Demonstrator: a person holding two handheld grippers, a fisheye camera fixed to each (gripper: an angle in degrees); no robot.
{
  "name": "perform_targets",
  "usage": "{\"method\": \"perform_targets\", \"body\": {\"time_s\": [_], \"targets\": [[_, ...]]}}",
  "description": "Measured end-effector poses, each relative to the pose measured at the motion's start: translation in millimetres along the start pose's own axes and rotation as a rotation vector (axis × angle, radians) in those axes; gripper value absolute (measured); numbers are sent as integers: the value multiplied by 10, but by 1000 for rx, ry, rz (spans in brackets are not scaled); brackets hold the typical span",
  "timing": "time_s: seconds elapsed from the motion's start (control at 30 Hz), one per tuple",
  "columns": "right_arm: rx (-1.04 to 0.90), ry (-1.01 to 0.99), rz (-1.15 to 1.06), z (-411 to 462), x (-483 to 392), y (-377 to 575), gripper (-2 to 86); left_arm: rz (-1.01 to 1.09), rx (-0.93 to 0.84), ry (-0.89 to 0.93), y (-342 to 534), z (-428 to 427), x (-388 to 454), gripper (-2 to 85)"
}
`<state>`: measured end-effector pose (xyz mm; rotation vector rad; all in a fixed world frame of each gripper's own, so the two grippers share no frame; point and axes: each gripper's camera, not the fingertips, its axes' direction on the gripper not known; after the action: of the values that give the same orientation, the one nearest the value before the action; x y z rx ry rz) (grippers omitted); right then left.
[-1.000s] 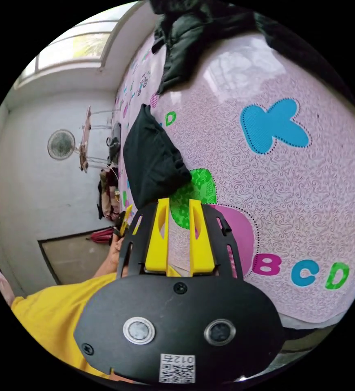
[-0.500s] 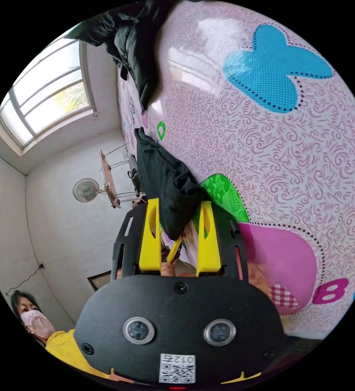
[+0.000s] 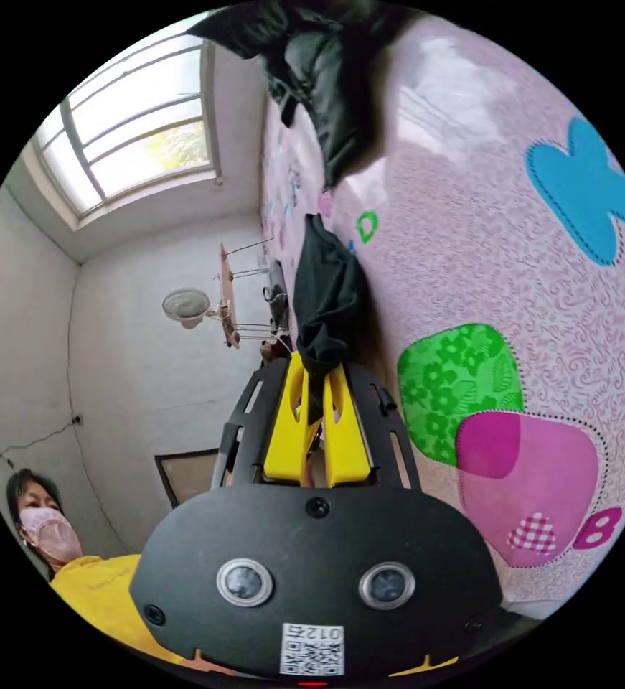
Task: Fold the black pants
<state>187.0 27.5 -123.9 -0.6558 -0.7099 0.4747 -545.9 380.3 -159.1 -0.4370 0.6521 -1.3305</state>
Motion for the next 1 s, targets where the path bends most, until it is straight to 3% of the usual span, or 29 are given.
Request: {"method": "perform_targets", "body": {"time_s": [0.53, 1.0], "targets": [[-5, -295, -225, 980, -1047, 781, 9, 159, 38, 323, -147, -2203, 178, 89], [2, -352, -289, 3582, -1903, 2436, 9, 272, -43, 359, -1237, -5483, -144, 86]]}}
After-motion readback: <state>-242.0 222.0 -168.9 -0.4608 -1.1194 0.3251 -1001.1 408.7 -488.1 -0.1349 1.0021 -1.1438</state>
